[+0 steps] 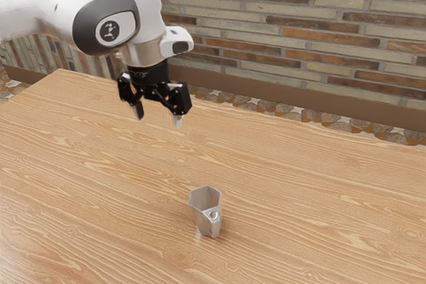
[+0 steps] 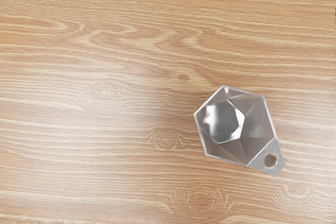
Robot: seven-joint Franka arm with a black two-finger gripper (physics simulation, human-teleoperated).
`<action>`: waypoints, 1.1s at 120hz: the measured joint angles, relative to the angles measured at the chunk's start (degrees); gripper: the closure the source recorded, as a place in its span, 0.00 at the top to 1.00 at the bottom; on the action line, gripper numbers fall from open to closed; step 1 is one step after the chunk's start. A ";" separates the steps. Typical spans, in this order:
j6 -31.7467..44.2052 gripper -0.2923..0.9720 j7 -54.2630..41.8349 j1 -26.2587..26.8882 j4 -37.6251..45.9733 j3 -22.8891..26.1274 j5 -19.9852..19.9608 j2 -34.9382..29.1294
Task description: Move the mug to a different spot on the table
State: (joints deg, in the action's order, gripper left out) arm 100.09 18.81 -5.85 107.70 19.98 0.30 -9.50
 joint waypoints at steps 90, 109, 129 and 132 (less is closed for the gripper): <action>27.53 0.77 39.04 -8.45 26.24 22.21 -10.47 -2.24; 29.79 0.77 46.78 -8.73 28.74 24.32 -10.55 -2.68; 32.88 0.77 53.42 -8.93 29.72 24.72 -8.73 -0.75; 33.42 0.77 54.27 -8.95 29.75 24.73 -8.24 -0.05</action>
State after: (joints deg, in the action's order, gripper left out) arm 133.51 73.07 -14.80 137.44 44.72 -7.93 -9.54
